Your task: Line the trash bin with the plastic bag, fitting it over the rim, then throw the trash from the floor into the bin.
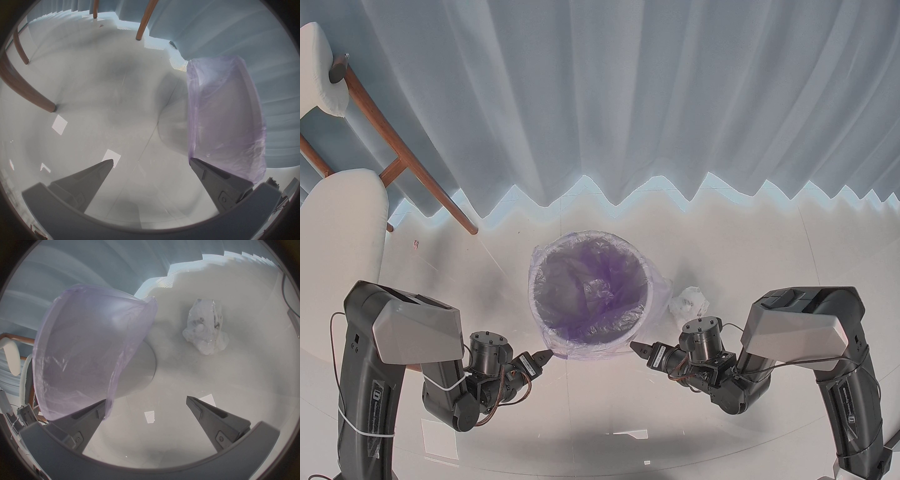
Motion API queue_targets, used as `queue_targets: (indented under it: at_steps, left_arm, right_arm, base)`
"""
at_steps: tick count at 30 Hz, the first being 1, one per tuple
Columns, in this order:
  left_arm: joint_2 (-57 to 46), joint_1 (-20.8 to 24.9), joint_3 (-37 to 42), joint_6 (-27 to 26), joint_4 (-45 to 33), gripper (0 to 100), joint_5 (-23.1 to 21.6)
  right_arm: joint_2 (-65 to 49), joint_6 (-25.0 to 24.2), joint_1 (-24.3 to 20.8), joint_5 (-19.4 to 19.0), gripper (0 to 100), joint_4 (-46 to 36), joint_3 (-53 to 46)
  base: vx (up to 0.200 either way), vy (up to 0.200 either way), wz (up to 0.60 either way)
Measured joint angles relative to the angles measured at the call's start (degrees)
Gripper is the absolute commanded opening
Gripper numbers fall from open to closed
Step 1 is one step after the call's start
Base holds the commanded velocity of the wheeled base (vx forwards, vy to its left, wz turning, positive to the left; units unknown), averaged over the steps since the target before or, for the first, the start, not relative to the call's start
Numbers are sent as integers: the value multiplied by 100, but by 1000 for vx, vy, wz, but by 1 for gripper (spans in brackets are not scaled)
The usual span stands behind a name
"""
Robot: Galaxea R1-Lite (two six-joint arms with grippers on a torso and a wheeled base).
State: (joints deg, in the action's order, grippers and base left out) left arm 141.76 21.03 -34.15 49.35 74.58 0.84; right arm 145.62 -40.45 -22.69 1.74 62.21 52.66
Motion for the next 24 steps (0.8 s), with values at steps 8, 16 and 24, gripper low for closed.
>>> queue_targets:
  at_steps: [8,16,24]
  left_arm:
    - [-26,-52,-247,-479,-675,100,115]
    - [13,-56,-364,-805,-807,100,208]
    - [13,-61,-450,-1046,-1407,100,375]
  right_arm:
    - [13,2,128,2,100,-364,174]
    - [22,11,157,-2,100,-778,274]
    - [22,194,263,9,100,-1264,507]
  base:
    - [0,0,0]
    - [0,0,0]
    - [0,0,0]
